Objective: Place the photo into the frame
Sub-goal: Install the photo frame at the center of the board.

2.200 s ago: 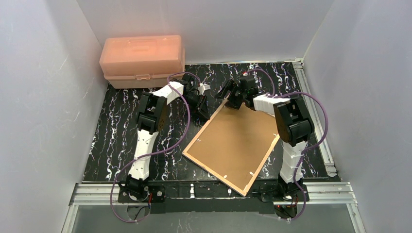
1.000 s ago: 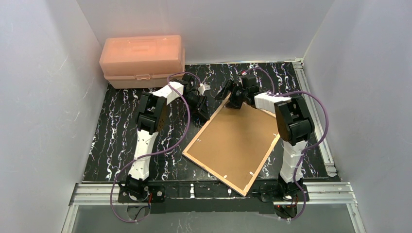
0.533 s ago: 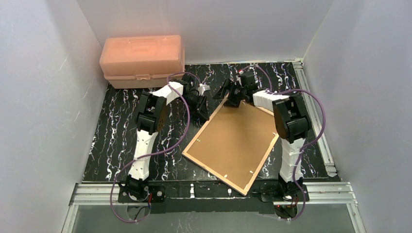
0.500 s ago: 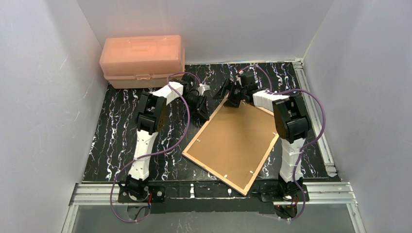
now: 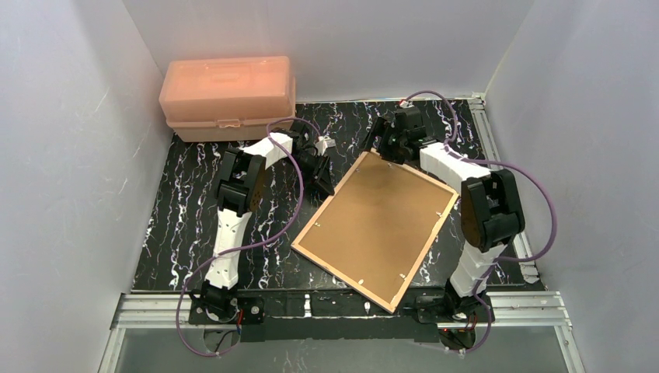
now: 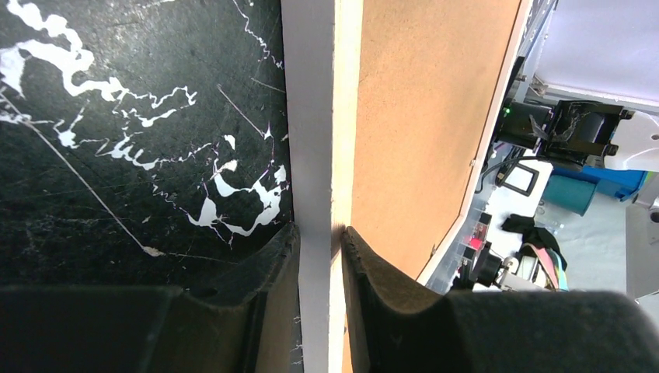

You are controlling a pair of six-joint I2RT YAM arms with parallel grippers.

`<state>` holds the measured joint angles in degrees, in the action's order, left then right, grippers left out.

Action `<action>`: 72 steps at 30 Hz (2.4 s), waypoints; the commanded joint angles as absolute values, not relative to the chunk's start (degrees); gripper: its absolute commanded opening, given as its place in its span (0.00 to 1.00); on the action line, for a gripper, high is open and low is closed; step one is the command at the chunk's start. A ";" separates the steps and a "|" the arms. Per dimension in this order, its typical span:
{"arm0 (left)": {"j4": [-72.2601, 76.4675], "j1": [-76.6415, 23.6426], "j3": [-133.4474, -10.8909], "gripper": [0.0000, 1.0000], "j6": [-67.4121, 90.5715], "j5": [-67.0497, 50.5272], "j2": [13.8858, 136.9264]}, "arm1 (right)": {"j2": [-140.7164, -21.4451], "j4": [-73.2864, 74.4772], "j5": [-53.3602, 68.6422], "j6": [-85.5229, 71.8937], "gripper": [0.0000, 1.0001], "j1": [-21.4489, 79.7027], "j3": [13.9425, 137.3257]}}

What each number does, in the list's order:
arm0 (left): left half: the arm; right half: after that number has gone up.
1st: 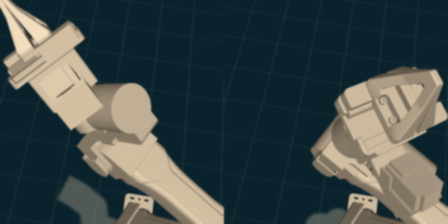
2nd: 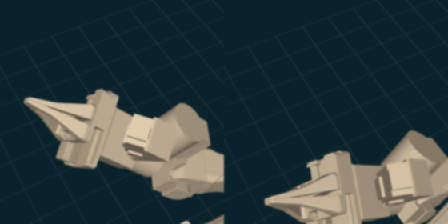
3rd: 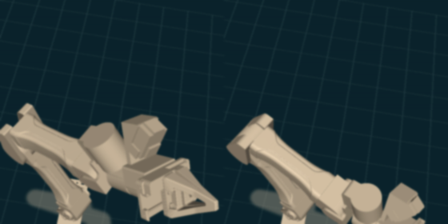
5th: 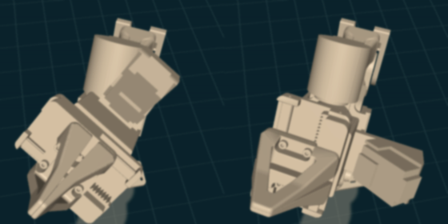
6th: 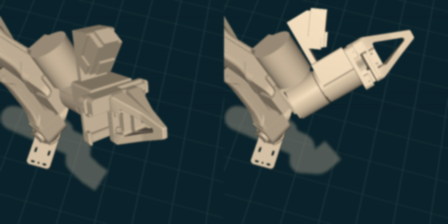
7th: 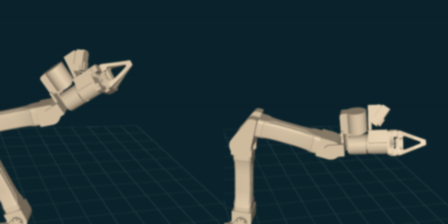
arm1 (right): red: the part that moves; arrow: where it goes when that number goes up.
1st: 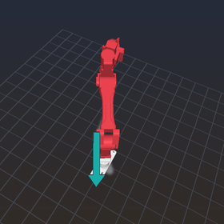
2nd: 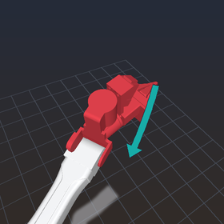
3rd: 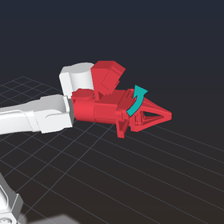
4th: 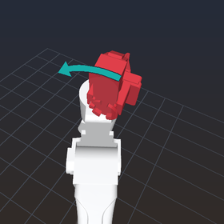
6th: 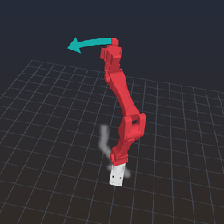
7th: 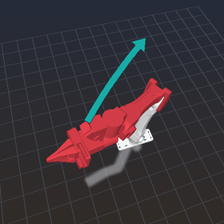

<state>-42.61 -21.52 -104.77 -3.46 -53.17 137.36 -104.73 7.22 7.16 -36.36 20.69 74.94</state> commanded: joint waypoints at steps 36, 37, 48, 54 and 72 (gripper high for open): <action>-42.98 -23.56 -99.79 0.21 -6.90 -47.02 135.70 | -112.58 9.42 -4.27 -30.30 0.95 22.06 78.38; -42.98 -23.55 -99.72 0.21 -6.94 -47.03 135.64 | -112.59 9.33 -4.48 -30.24 0.95 22.10 78.27; -42.89 -23.82 -99.15 0.20 -7.42 -47.10 135.31 | -113.10 7.20 -6.38 -30.15 0.95 21.98 77.27; -42.89 -23.82 -99.04 0.20 -7.48 -47.10 135.12 | -112.79 7.32 -8.82 -29.72 0.95 21.97 76.93; -42.89 -23.91 -98.32 0.19 -7.75 -47.51 134.82 | -113.91 4.48 -7.72 -31.17 0.94 21.97 76.36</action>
